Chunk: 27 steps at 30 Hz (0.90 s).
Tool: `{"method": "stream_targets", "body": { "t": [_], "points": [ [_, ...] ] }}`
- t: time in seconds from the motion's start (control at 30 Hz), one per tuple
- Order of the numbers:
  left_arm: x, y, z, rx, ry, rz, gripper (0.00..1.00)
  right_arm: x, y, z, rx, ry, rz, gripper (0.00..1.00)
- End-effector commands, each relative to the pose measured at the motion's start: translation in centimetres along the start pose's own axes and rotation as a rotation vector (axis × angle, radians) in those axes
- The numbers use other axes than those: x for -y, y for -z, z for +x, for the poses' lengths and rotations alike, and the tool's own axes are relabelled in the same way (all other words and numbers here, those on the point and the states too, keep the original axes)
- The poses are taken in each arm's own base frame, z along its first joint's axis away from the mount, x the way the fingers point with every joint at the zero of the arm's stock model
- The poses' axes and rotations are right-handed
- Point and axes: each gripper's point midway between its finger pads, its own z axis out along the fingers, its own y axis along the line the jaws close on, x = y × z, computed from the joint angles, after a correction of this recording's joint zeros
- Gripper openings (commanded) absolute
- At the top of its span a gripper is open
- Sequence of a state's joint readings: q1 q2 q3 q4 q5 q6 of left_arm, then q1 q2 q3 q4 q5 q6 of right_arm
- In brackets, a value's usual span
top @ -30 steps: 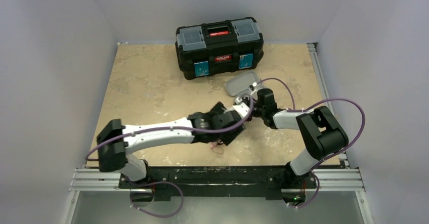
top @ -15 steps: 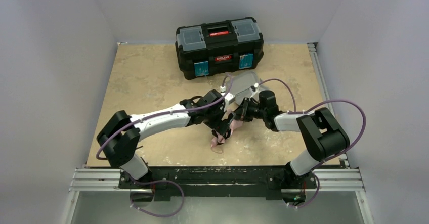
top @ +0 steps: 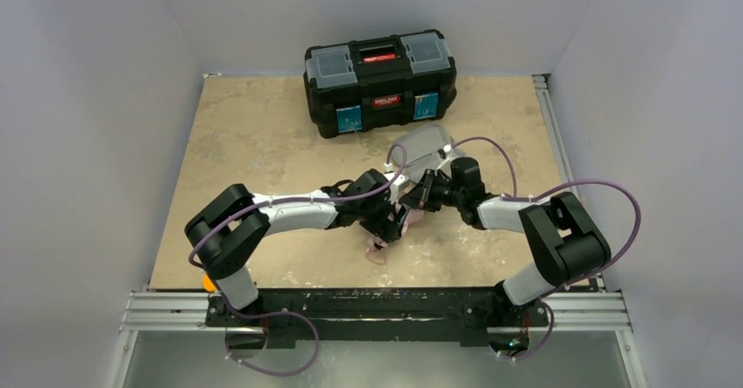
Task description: Put away the umbrella
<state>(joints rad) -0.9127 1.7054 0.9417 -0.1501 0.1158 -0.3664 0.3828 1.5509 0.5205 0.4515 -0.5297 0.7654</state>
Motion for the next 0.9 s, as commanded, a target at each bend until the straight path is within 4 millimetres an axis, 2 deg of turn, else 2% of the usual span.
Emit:
{"method": "stream_targets", "body": {
  "t": [0.0,0.07,0.1,0.23,0.3,0.33,0.43,0.5,0.57,0.67,0.77,0.87],
  "points": [
    [-0.1,-1.2,-0.1,0.059,-0.02,0.008,0.85,3.6,0.8,2.4,-0.053,-0.04,0.14,0.0],
    [0.6,-0.6,-1.3,0.117,-0.053,0.039,0.81,3.3,0.9,2.3,-0.053,-0.039,0.13,0.0],
    [0.8,-0.2,-1.7,0.133,-0.069,0.05,0.75,3.2,1.0,2.2,-0.05,-0.039,0.127,0.0],
    [1.2,-0.5,-1.6,0.128,-0.117,0.078,0.37,2.4,1.0,1.9,-0.048,-0.038,0.105,0.0],
    [1.7,-0.8,-1.1,0.122,-0.14,0.089,0.09,2.0,1.0,1.8,-0.049,-0.04,0.09,0.0],
    [1.8,-0.9,-1.0,0.12,-0.152,0.073,0.0,1.7,1.1,1.7,-0.049,-0.042,0.08,0.0],
    [1.5,-0.5,-0.2,0.08,-0.237,-0.1,0.0,0.1,1.4,0.9,-0.039,-0.032,0.036,0.0],
    [1.4,0.2,-0.2,0.073,-0.307,-0.248,0.0,-1.6,1.9,-0.4,-0.014,-0.004,-0.017,0.0],
    [1.1,0.8,0.8,0.041,-0.358,-0.357,0.0,-3.8,2.7,-1.6,0.013,0.032,-0.103,0.0],
    [1.0,1.0,2.0,0.006,-0.469,-0.512,0.0,-5.8,3.7,-3.4,0.054,0.089,-0.176,0.0],
    [1.5,1.1,2.1,-0.013,-0.579,-0.642,0.0,-6.5,3.8,-3.7,0.048,0.111,-0.218,0.0],
    [3.1,1.0,2.2,-0.006,-0.672,-0.71,0.0,-6.6,3.3,-3.4,0.028,0.098,-0.256,0.0]
  ]
}}
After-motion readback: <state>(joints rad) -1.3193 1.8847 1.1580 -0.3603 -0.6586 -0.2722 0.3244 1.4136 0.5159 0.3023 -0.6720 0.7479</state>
